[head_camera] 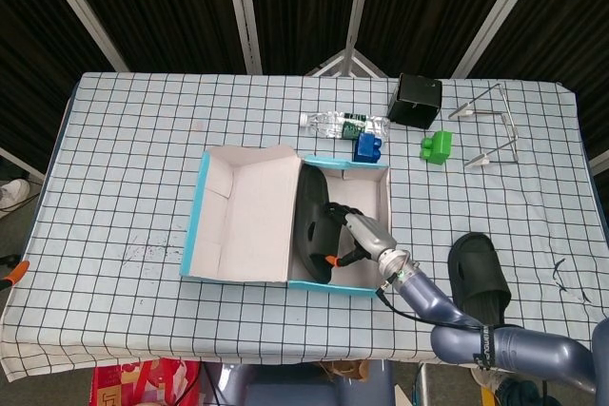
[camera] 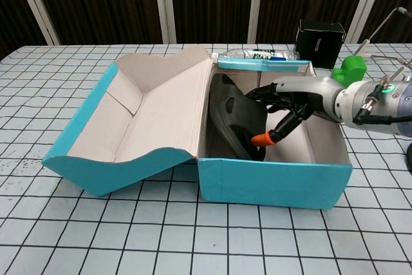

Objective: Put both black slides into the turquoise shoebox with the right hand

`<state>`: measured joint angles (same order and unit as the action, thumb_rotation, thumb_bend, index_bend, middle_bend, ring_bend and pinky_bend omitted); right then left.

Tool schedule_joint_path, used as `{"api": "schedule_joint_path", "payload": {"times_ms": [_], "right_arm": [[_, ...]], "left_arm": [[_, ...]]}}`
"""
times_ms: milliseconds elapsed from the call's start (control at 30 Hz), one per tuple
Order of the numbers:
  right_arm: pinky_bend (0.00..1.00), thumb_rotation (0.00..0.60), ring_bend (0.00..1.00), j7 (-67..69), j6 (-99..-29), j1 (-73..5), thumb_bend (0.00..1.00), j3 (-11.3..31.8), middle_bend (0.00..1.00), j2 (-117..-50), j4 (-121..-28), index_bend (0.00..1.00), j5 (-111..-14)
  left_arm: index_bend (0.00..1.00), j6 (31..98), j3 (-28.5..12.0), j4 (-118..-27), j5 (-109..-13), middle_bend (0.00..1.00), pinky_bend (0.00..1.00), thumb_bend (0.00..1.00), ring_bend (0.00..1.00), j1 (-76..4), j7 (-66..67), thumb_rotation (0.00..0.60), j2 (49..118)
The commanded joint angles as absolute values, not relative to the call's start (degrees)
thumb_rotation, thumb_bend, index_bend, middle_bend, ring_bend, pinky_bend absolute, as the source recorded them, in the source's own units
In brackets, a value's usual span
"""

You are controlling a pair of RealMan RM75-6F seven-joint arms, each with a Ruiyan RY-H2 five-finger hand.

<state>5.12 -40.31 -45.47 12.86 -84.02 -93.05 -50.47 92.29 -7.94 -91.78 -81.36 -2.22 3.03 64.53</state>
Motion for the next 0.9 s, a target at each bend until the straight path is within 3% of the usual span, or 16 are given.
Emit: {"api": "schedule_joint_path", "payload": {"times_ms": [33,367,567,900], "right_arm": [[0.0,0.6,0.0,4.7,-39.8,-45.7,0.29,12.6,0.04,-83.5,-93.2,0.15,-50.1],[0.0,0.6,0.0,2.7,-36.8,-47.7,0.24,11.1,0.0,-81.4,-94.6,0.01,-48.0],[0.0,0.6,0.0,1.3,-37.4,-48.6,0.24,10.8,0.0,-80.5,-95.4,0.0,-46.6],[0.0,0.6,0.0,0.1,-39.3,-49.3,0.24,12.1,0.0,-72.1,-103.0,0.0,-43.4]], "left_arm": [[0.1,92.2,-7.9,-91.8,-81.3,0.01,0.08,0.2,0.0,-2.2,3.1,0.6,64.5],[0.1,92.2,-7.8,-92.0,-81.5,0.01,0.08,0.2,0.0,-2.2,3.3,0.6,64.5],[0.1,92.2,-7.9,-91.9,-81.3,0.01,0.08,0.2,0.0,-2.2,3.1,0.6,64.5],[0.1,91.9,-8.0,-91.8,-81.0,0.0,0.08,0.2,0.0,-2.3,3.0,0.6,64.5]]}}
